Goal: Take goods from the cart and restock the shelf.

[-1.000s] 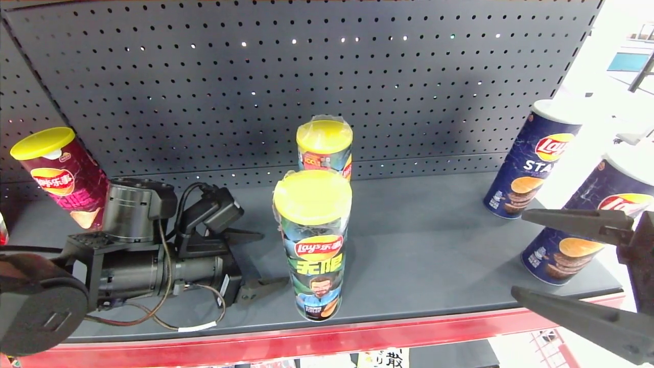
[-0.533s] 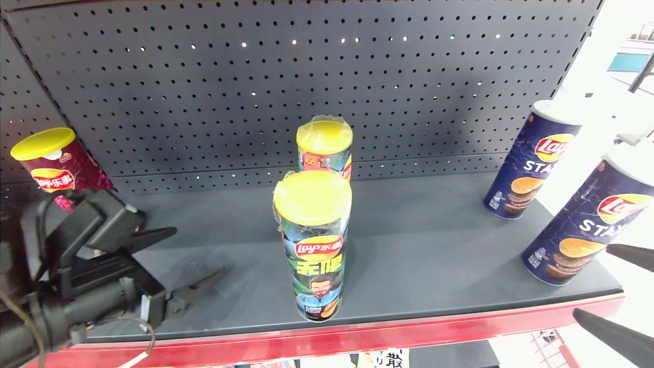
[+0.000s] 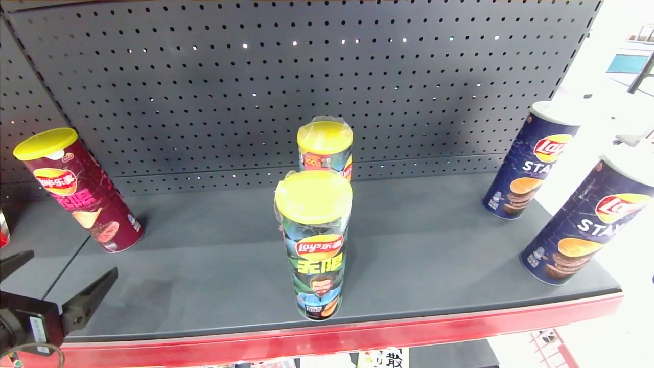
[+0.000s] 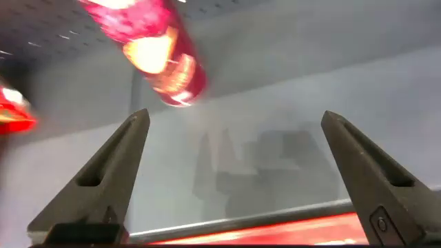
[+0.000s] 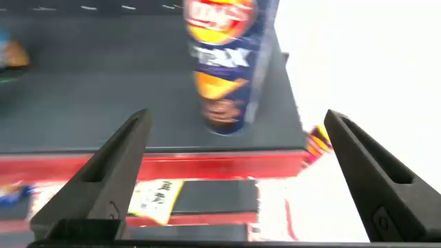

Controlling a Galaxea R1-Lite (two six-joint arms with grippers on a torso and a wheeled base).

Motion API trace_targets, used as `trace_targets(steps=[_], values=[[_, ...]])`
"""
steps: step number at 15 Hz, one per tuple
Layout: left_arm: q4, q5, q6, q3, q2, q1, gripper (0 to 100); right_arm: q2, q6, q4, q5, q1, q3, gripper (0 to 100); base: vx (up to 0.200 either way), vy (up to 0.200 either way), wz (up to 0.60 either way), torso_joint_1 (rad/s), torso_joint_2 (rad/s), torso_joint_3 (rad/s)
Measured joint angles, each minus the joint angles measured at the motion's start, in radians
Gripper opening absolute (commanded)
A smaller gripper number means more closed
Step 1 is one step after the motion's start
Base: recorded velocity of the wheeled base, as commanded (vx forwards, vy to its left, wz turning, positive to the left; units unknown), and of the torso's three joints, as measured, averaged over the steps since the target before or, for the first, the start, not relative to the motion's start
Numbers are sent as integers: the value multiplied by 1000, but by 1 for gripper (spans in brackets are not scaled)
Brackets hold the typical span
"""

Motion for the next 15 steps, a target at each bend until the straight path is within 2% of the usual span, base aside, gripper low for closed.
trace_targets(steps=[1,4,6,7,9,13,15], values=[[0,-6,14,-7,-5,21,100,6,-10,2,0,-19,18,100,0,0,0,0,0,0],[-1,-33,25,-14,-11,38,100,11,-38,1,5,-35,59,100,0,0,0,0,0,0],[-2,-37,72,-12,-12,40,100,20,-39,-5,18,-37,59,100,0,0,0,0,0,0],[-2,-44,78,-11,-13,40,100,23,-39,-6,19,-38,59,100,0,0,0,0,0,0],[-3,-63,80,-13,-13,39,100,26,-40,-6,20,-39,57,100,-200,0,0,5,2,2],[-3,-59,83,-14,-16,40,100,35,-40,-9,31,-37,53,100,-200,0,0,6,4,1],[-5,-60,83,-13,-17,41,100,37,-41,-9,38,-37,51,100,0,0,0,0,0,0]])
